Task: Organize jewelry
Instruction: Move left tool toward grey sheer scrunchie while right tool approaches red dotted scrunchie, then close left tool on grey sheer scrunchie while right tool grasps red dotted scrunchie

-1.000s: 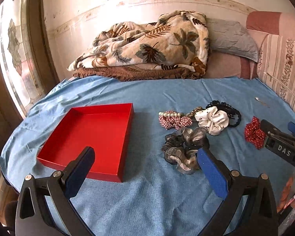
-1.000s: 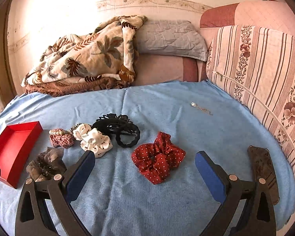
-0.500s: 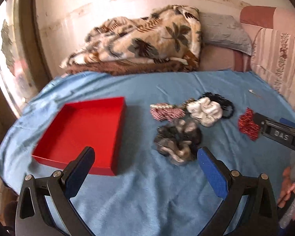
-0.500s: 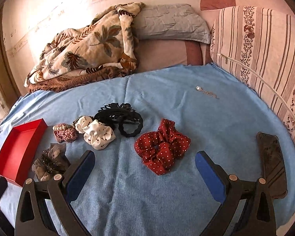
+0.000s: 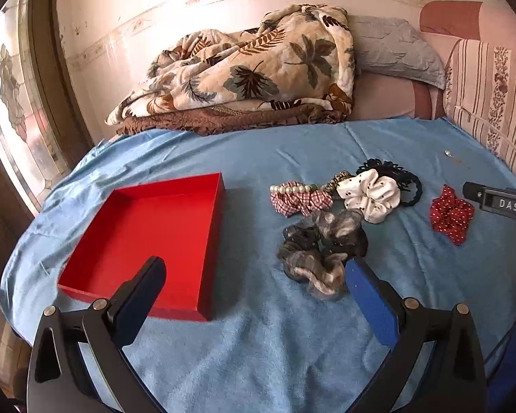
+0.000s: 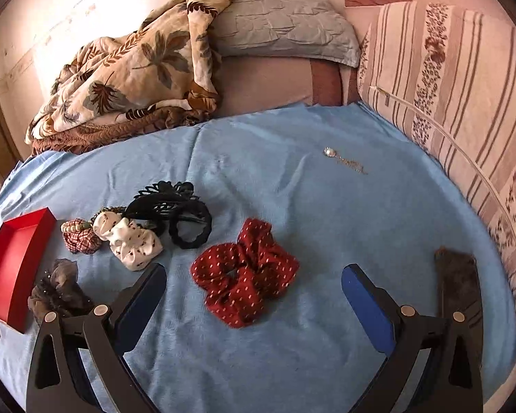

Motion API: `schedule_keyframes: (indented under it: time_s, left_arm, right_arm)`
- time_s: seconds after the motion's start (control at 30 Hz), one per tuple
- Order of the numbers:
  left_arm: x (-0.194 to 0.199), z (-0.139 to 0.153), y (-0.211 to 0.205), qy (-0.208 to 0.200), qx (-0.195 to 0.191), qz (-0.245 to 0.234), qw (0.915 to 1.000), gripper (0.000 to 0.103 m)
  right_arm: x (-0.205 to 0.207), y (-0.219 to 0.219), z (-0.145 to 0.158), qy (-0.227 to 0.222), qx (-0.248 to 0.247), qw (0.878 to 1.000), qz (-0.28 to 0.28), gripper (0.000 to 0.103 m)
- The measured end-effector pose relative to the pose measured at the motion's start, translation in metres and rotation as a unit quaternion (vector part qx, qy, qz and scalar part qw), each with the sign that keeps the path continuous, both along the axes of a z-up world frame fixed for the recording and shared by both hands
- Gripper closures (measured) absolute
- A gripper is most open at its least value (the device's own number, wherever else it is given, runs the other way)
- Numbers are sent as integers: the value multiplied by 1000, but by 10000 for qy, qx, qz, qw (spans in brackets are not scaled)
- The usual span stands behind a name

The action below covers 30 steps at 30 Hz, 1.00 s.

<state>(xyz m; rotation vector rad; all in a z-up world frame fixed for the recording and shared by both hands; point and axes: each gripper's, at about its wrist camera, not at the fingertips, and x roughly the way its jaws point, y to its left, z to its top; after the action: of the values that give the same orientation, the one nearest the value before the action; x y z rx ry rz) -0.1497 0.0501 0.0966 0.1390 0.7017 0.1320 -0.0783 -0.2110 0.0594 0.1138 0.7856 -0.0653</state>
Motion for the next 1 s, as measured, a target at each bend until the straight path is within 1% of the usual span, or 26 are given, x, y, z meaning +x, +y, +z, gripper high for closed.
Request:
schedule_keyframes:
  time_s: [0.07,0.17,0.27,0.37,0.47,0.67,0.73,0.8,1.0]
  left_arm:
    - [8,0,0,47,9,-21,10000,0]
    - [27,-6,1,292,-197,-81,9993,0]
    - [39,-16,-1,500,-301,-130,9982,0]
    - [48,-25,-8,622,-255,-239,9975,0]
    - [59,-34,-14,723,-176,-304,9968,0]
    - [84,-53,-16,969,-185,-378,9944,0]
    - [90,-59,-15,1066,-277,-397,9931,0]
    - [96,-64,-14,1106,-313,-426,9925,0]
    - [103,-70,-15,1171,-299,-508,9914,0]
  right_arm:
    - [4,-2,-2,30,22,10000,24,0]
    - [9,-4,-8,160,134,9997,85,0]
    - [13,-3,-14,284,155,9994,158,2]
    - [16,-3,-18,365,123,9990,211,4]
    - [19,-5,-22,462,205,9985,205,5]
    - [30,-7,-36,753,278,9965,211,5]
    - [36,-7,-41,870,293,9956,211,7]
    - [42,-6,-47,978,255,9946,228,13]
    - [52,1,-55,1048,135,9940,288,16]
